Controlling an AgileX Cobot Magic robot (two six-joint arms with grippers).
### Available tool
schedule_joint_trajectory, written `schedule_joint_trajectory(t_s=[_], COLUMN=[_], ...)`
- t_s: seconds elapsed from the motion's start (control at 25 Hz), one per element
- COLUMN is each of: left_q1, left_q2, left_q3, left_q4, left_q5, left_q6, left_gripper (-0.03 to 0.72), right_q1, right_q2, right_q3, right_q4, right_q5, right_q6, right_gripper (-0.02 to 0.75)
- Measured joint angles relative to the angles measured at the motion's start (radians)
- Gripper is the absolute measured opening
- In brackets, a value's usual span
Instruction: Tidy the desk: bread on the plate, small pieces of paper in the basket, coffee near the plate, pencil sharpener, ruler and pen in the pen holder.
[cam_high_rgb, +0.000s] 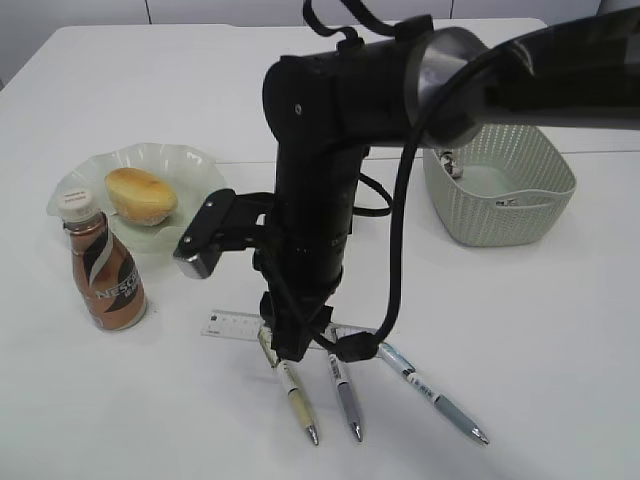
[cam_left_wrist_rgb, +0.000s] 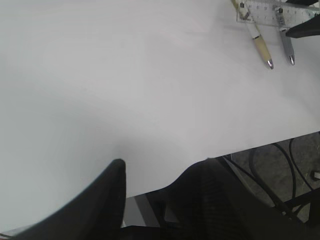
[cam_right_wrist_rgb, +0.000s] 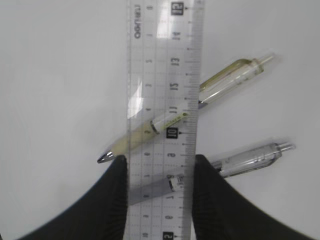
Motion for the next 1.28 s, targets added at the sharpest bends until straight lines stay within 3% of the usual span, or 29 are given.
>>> schedule_joint_trajectory(t_s=[0.24, 0.72, 0.88, 1.28], left_q1=[0.0, 0.0, 0.0, 0.0], left_q2=[0.0, 0.0, 0.0, 0.0], left_q3=[0.0, 0.0, 0.0, 0.0], left_q4=[0.0, 0.0, 0.0, -0.002], left_q5=[0.0, 0.0, 0.0, 0.002], left_q6=[0.0, 0.0, 0.0, 0.0], left_gripper=[0.361, 0.361, 0.361, 0.361], right_q1=[-0.011, -0.097, -0.097, -0.099], right_q2=[0.0, -0.003, -0.043, -0.202], right_q3=[-0.1, -0.106, -0.106, -0.074], right_q4=[-0.015, -0.029, -0.057, -0.278], right_q5=[0.009, -0.046, -0.137, -0.426], right_q6=[0.148, 0.557, 0.62, 0.83], right_gripper=[0.291, 0.291, 0.291, 0.29])
